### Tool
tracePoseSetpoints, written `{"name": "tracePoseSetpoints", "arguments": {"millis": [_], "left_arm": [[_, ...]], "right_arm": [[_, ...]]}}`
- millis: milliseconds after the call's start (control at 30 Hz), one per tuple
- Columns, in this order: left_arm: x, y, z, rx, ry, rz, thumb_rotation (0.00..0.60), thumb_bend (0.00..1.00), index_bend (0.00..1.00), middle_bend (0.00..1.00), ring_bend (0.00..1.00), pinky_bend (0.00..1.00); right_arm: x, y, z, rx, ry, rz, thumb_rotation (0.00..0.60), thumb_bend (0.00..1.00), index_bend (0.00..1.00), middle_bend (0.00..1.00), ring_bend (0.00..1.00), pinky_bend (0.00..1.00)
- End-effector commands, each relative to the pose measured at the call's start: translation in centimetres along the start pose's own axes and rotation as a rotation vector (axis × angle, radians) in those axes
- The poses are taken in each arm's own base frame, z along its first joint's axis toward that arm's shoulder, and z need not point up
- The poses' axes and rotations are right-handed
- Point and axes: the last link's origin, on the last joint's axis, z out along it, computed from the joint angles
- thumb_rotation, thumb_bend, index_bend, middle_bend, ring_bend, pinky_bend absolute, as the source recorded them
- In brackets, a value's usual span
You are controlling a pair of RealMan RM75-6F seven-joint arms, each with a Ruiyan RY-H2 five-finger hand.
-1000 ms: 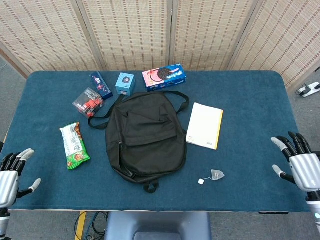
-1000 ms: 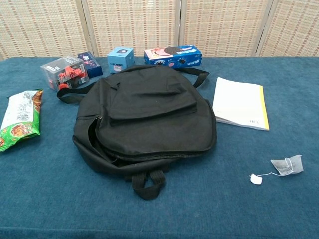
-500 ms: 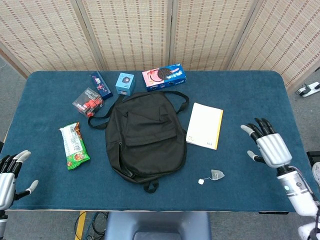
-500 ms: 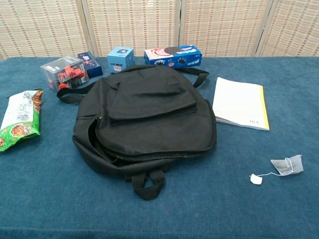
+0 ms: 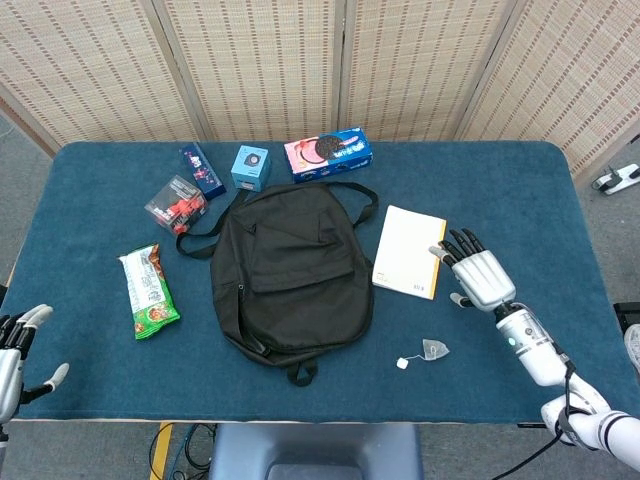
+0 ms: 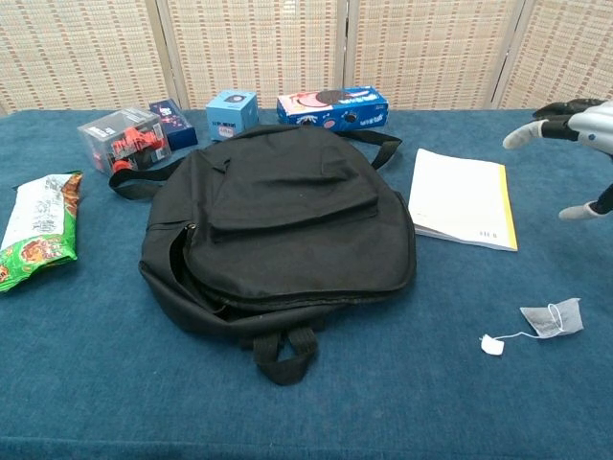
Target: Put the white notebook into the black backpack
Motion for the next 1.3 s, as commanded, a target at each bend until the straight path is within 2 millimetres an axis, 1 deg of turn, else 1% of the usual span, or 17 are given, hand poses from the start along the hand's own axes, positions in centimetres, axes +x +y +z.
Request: {"name": "tracePoseSetpoints", "arguments": {"millis": [33, 333, 733, 900, 1300], "left_arm": [[-0.1, 0.0, 0.0, 0.002, -0.002, -0.001, 0.6, 0.24, 0.18, 0.15, 0.13, 0.07], [-0.3, -0.4, -0.1, 0.022, -0.006, -0.001, 0.6, 0.24, 0.18, 0.15, 0.13, 0.07], [-0.5, -0.4, 0.0, 0.03, -0.011, 0.002, 0.6, 0.24, 0.18, 0.15, 0.13, 0.07], [-0.5, -0.5, -0.1, 0.036, -0.012, 0.004, 0.6, 0.24, 0.18, 0.15, 0.13, 0.07], [-0.6, -0.4, 0.0, 0.032, -0.016, 0.005, 0.6, 0.24, 0.18, 0.15, 0.13, 0.07]], "right_arm": [[-1.2, -0.7, 1.3, 0.023, -0.025, -0.022, 0.6, 0.13, 0.17, 0.14, 0.02, 0.05], [-3.1, -1.3, 2.8, 0.043, -0.055, -0.041, 0.6, 0.12, 0.16, 0.12, 0.0, 0.03], [-4.1, -2.0, 4.0, 0.068, -0.08, -0.067, 0.6, 0.12, 0.15, 0.12, 0.0, 0.02], [-4.4, -1.9, 4.2, 0.073, -0.089, -0.072, 0.6, 0.12, 0.15, 0.11, 0.0, 0.02], [-4.7, -1.3, 3.9, 0.059, -0.099, -0.073, 0.6, 0.12, 0.15, 0.11, 0.0, 0.02]]}}
